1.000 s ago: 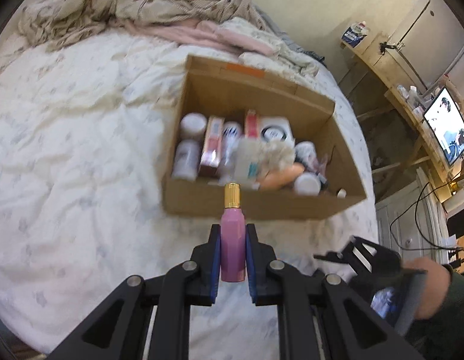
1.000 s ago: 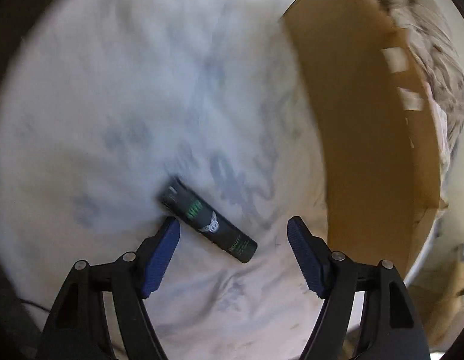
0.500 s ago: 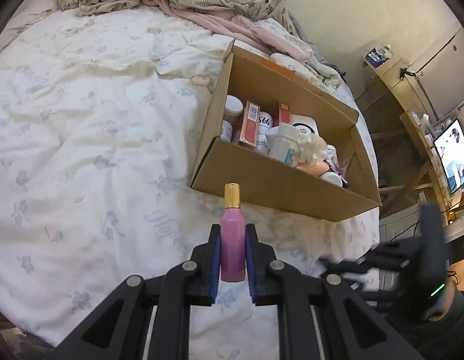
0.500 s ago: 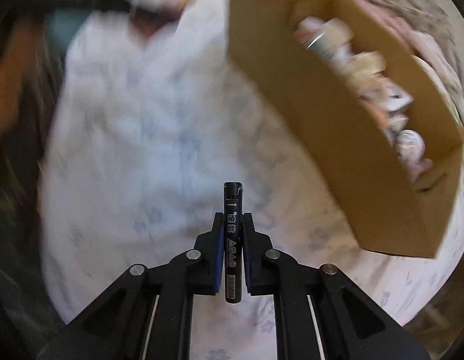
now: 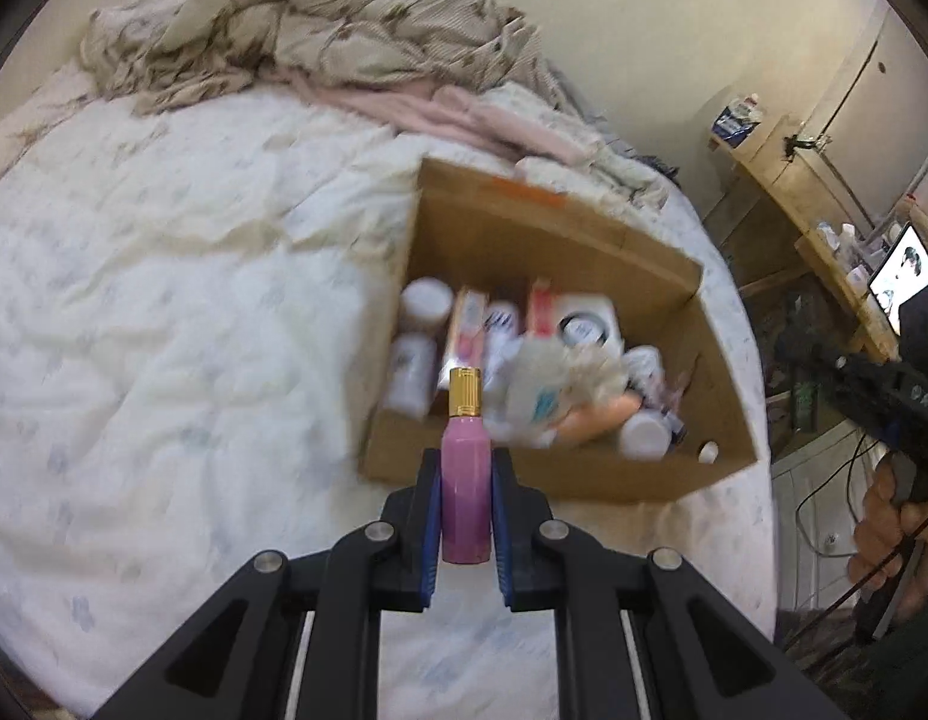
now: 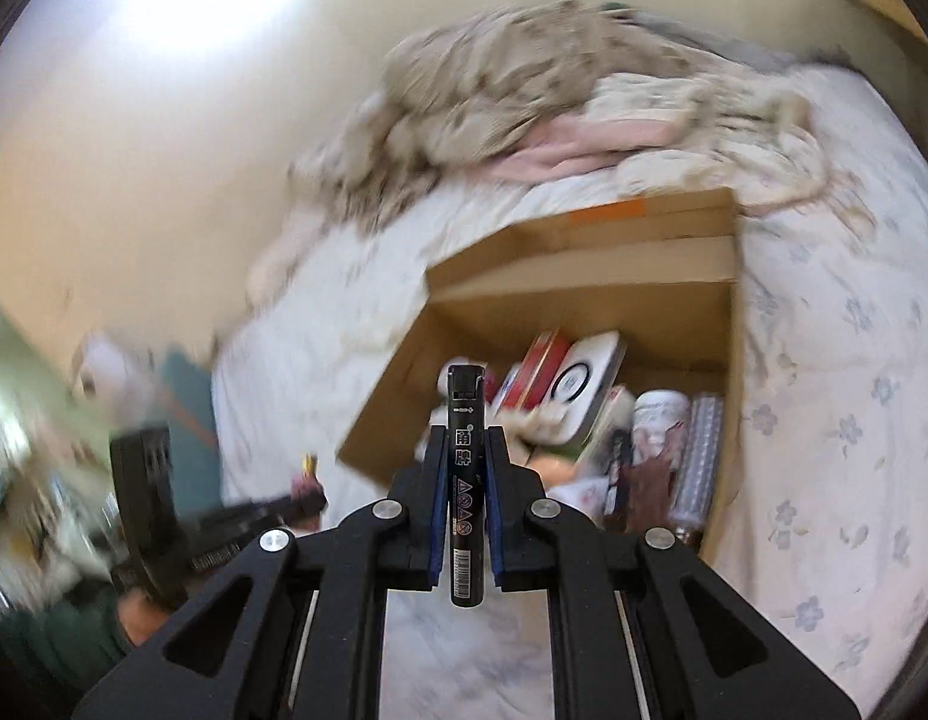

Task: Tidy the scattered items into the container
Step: 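Lower the perfume bottle and black tube into the box, opening both tools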

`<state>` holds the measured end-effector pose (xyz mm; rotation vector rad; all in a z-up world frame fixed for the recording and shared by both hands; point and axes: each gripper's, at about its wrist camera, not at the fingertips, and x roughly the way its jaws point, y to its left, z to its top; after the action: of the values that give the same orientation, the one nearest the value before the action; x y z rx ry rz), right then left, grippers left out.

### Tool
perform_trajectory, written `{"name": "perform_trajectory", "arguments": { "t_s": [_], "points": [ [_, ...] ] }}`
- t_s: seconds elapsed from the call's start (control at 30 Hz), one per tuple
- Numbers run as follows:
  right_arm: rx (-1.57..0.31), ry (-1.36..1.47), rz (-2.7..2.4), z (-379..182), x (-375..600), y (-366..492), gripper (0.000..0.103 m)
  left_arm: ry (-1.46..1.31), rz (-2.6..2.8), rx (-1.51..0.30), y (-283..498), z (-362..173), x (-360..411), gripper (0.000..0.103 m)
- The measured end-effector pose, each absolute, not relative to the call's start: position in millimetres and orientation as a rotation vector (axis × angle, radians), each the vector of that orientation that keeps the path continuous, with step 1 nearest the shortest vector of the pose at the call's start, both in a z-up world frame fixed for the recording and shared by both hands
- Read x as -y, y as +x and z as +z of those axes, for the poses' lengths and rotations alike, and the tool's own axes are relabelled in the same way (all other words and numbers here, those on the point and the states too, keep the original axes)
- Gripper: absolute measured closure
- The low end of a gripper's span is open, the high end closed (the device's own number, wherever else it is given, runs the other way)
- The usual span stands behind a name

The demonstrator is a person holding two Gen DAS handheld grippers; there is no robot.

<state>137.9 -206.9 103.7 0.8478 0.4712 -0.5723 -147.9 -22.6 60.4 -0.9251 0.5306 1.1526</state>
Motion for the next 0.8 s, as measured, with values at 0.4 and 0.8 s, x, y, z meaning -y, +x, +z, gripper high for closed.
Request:
{"name": "perform_trajectory", "arguments": {
  "t_s": [0.4, 0.8],
  "points": [
    [-0.562, 0.968, -0.676, 71, 250, 150, 0.092, -0.898, 1.069, -0.603, -82, 59, -59, 0.088],
    [-0.826, 0.810, -0.756, 53, 236, 181, 0.091, -0.845, 0.967, -0.722, -24, 41, -63, 0.088]
  ]
}}
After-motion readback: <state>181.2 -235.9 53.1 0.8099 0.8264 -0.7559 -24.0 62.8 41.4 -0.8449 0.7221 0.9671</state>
